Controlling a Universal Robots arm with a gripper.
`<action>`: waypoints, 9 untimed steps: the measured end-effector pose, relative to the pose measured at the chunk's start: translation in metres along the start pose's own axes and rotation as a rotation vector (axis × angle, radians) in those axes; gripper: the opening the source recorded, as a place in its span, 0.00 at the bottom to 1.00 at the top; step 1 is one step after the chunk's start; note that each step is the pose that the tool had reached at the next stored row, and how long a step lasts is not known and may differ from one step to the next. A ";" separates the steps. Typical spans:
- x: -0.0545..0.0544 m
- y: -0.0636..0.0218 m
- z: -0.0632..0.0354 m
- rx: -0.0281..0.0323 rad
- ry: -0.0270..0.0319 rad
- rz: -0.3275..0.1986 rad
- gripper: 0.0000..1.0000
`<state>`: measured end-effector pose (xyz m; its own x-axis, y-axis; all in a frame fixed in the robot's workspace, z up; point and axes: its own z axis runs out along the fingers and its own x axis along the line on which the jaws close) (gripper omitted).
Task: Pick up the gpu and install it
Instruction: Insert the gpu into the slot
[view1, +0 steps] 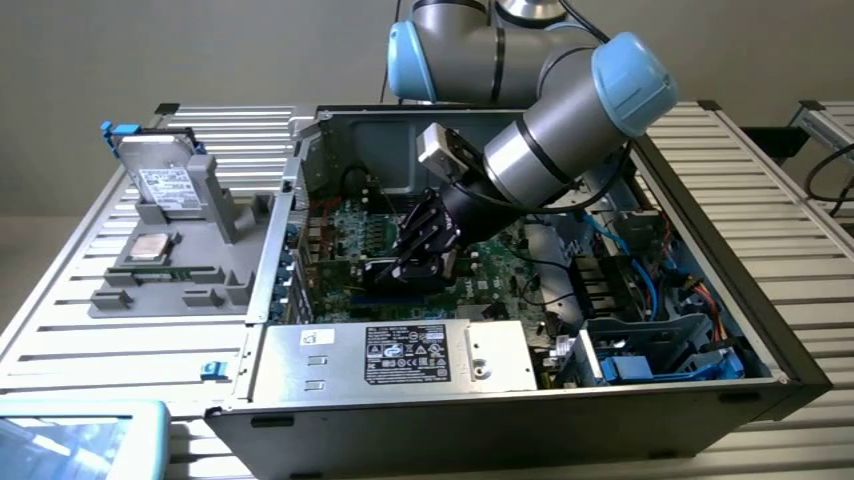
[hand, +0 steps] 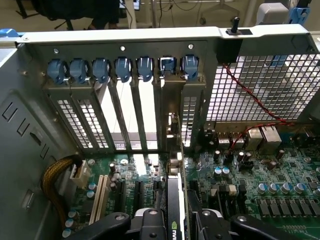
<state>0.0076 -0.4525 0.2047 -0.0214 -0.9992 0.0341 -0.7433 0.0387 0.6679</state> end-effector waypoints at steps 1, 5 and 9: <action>0.000 0.0000 0.0000 0.0000 0.0000 0.000 0.28; 0.000 0.0000 0.0000 -0.0001 -0.0001 0.000 0.28; 0.001 0.0000 0.0001 0.0000 -0.0001 -0.003 0.28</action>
<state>0.0075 -0.4531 0.2046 -0.0190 -0.9993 0.0318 -0.7433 0.0353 0.6680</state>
